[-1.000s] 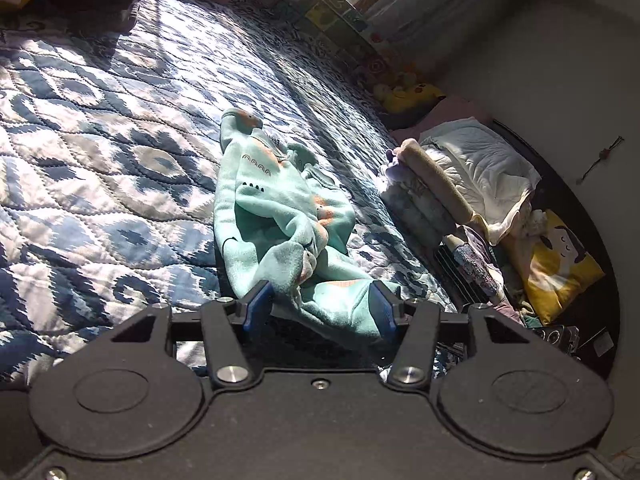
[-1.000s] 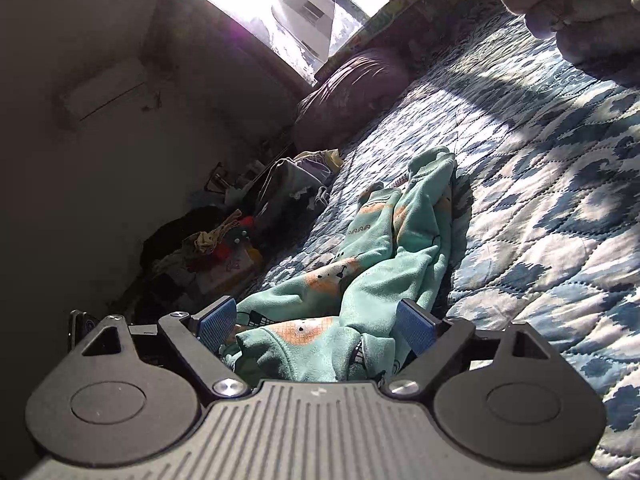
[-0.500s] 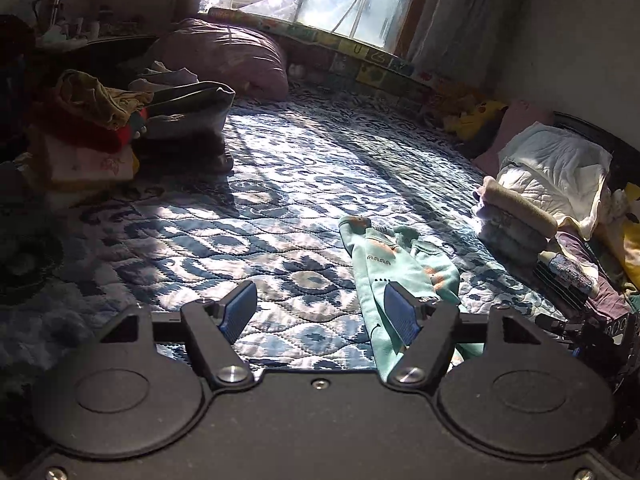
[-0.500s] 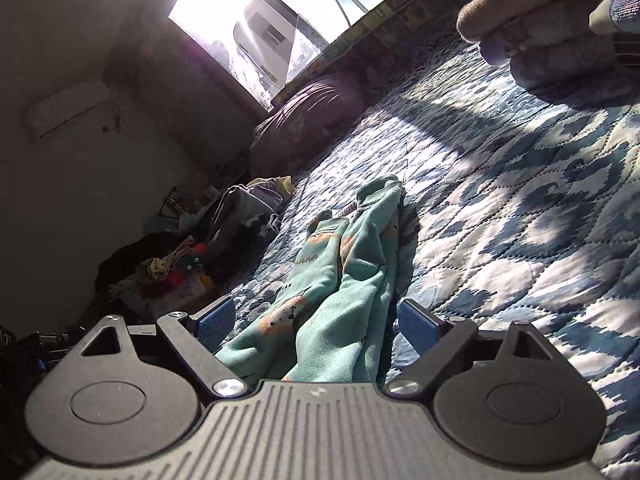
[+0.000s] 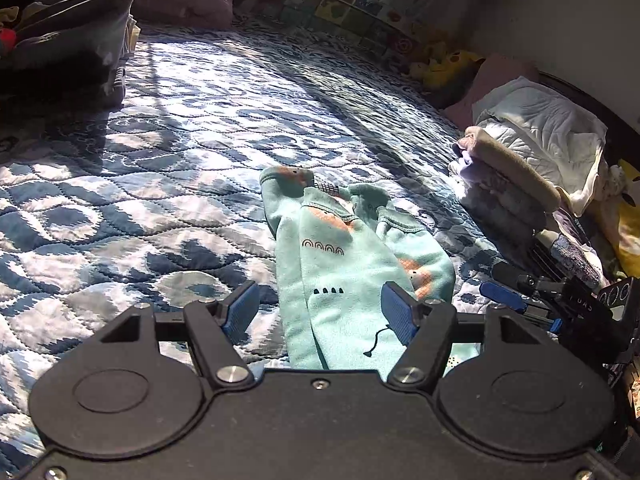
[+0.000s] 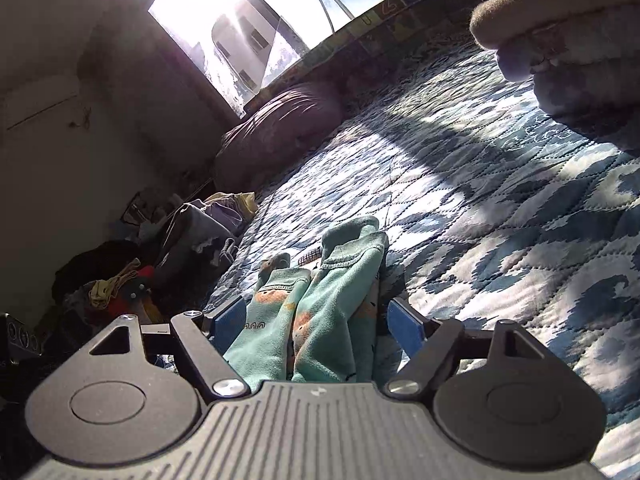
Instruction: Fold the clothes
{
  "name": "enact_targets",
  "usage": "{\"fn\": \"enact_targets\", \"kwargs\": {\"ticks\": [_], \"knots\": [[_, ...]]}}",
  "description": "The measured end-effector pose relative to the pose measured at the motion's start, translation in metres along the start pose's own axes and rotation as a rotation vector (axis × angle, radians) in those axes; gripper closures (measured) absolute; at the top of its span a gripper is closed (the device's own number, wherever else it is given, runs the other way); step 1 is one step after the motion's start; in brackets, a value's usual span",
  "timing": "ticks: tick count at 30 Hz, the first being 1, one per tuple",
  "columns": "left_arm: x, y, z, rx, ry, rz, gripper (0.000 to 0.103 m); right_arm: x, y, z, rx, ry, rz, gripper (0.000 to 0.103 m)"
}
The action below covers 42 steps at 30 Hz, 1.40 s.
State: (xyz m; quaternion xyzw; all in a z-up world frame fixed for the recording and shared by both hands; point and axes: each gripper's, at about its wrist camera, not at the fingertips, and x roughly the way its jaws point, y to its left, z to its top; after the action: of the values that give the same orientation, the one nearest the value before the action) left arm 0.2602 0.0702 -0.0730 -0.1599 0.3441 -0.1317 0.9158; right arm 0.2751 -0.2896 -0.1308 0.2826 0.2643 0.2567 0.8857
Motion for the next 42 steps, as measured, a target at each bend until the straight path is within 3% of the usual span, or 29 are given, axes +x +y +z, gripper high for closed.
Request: {"fn": "enact_targets", "kwargs": {"ticks": [4,13,15,16,19,21,23,24,33,42], "knots": [[0.043,0.008,0.019,0.02,0.02,-0.028,0.048,0.031,-0.009,0.012,-0.007,0.039,0.012,0.037],[0.105,0.017,0.048,0.017,0.061,-0.077,0.059,0.072,-0.017,0.029,-0.02,0.076,0.054,0.046],[0.113,0.017,0.051,0.014,0.069,-0.091,0.07,0.082,-0.016,0.03,-0.033,0.099,0.056,0.05],[0.116,0.016,0.052,0.012,0.077,-0.095,0.07,0.086,-0.015,0.029,-0.043,0.113,0.053,0.057],[0.123,0.013,0.051,0.022,0.098,-0.076,0.073,0.092,-0.014,0.026,-0.051,0.132,0.037,0.064],[0.123,0.011,0.049,0.023,0.096,-0.068,0.091,0.09,-0.015,0.025,-0.048,0.128,0.035,0.075],[0.117,0.009,0.047,0.029,0.077,-0.062,0.1,0.087,-0.015,0.024,-0.045,0.123,0.03,0.094],[0.111,0.008,0.047,0.029,0.06,-0.064,0.101,0.085,-0.015,0.024,-0.048,0.122,0.024,0.095],[0.019,0.012,0.055,0.045,-0.123,0.019,0.101,0.034,-0.009,0.029,-0.071,-0.042,0.011,0.097],[-0.076,0.06,0.04,-0.009,-0.236,0.163,0.101,-0.046,-0.022,0.036,-0.029,-0.187,-0.03,0.097]]}}
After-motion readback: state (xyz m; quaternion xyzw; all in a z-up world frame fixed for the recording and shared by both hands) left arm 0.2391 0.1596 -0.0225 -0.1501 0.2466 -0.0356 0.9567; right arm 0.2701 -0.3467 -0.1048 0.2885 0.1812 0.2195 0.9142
